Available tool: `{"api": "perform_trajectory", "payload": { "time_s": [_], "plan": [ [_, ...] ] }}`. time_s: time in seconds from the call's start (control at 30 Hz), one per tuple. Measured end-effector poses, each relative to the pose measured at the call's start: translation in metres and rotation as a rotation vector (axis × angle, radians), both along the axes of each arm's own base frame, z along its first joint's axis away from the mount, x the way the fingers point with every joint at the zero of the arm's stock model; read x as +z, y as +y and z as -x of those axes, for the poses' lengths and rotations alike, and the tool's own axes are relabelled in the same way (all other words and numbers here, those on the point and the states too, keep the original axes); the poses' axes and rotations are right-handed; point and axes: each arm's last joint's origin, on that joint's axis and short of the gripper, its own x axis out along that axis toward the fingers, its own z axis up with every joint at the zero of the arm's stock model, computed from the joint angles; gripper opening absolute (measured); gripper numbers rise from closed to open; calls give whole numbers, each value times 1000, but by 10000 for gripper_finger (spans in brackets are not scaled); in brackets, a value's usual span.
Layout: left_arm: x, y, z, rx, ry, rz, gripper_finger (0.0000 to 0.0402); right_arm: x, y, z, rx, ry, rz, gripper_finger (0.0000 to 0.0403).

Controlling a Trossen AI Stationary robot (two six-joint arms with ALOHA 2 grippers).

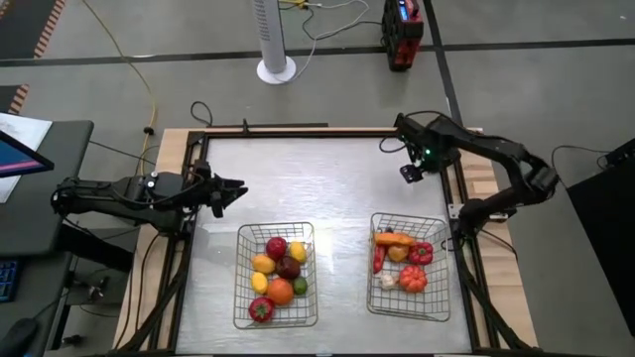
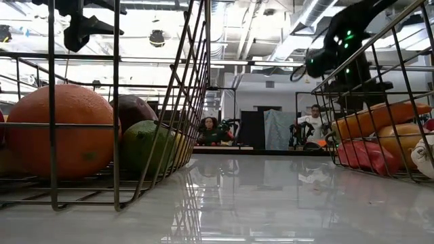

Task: Sort produce into baskets
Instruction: Put the lime into the left wire basket

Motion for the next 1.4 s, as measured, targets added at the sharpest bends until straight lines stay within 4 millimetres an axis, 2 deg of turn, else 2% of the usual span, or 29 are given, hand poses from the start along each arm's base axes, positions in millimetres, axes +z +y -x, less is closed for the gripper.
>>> {"api": "perform_trajectory", "payload": {
  "time_s": [0.17,0.37,0.53,0.63,0.77,0.97,1.4],
  "plan": [
    [0,1,0,34,1,-11,183,-18,-15,0,30,58,-75,357],
    [0,2,1,81,2,-29,183,-36,-11,-14,284,249,-198,357],
    [0,4,2,132,2,-47,183,-45,-11,-36,527,358,-188,345],
    [0,4,2,134,1,-47,183,-49,-16,-45,607,387,-167,334],
    [0,4,1,129,1,-44,183,-52,-28,-43,615,362,-143,323],
    [0,4,1,130,-1,-40,183,-52,-43,-29,574,366,-136,321],
    [0,4,2,139,0,-46,183,-55,-57,-17,601,387,-155,321]
  ]
}}
